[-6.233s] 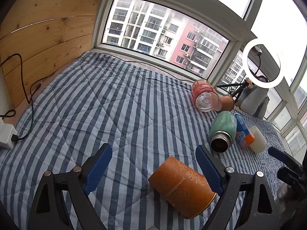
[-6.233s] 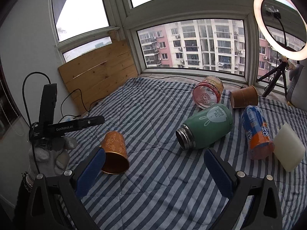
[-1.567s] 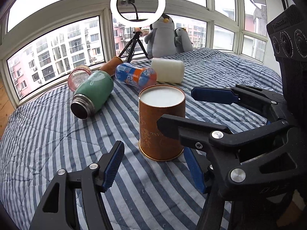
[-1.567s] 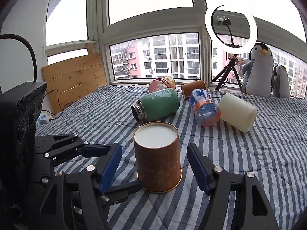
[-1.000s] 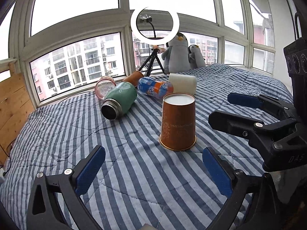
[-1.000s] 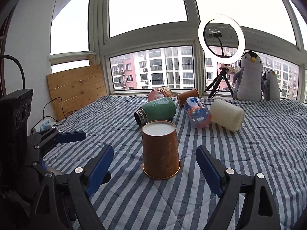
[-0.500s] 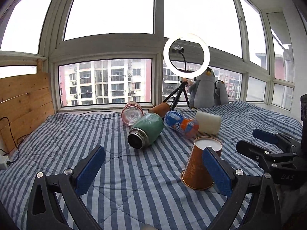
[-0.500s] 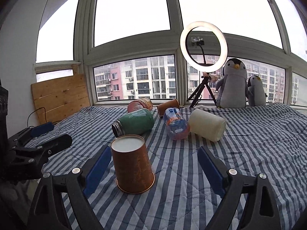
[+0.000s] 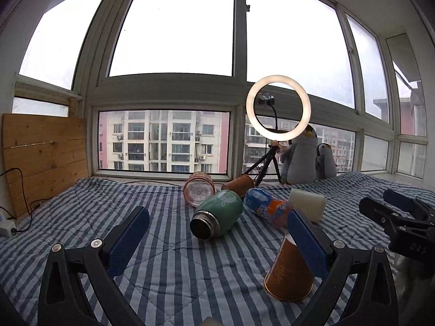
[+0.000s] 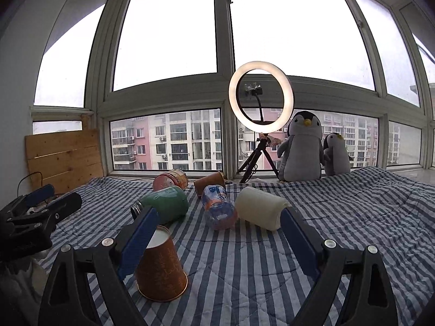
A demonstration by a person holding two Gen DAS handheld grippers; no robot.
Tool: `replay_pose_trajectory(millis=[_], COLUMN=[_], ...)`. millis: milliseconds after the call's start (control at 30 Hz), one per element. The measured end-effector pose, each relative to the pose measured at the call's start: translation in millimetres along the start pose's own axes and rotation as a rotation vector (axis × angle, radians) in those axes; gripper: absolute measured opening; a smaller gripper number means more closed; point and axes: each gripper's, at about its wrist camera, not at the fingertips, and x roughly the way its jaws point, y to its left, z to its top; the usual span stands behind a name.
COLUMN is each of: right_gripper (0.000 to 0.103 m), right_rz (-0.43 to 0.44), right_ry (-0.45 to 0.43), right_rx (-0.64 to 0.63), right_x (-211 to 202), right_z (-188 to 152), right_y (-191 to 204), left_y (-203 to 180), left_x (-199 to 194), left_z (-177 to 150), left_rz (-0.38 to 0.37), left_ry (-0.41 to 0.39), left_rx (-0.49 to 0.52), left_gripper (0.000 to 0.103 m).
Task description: Flip cup upside down
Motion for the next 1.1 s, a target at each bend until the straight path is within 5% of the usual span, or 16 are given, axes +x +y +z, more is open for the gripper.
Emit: replay_pose_trajectory(millis=[1100], right_gripper=[0.099], right_rz=[-0.036], right_ry=[-0.038], right_rx=[0.021], right_x=[-3.5], right_z=[-4.2], right_y=[-6.3], left_y=[-8.0], left_x=[-10.2], left_z=[-7.8], left_rz=[0.039], left_ry=[-0.047], left_rx=[0.016], left_gripper=[0.102])
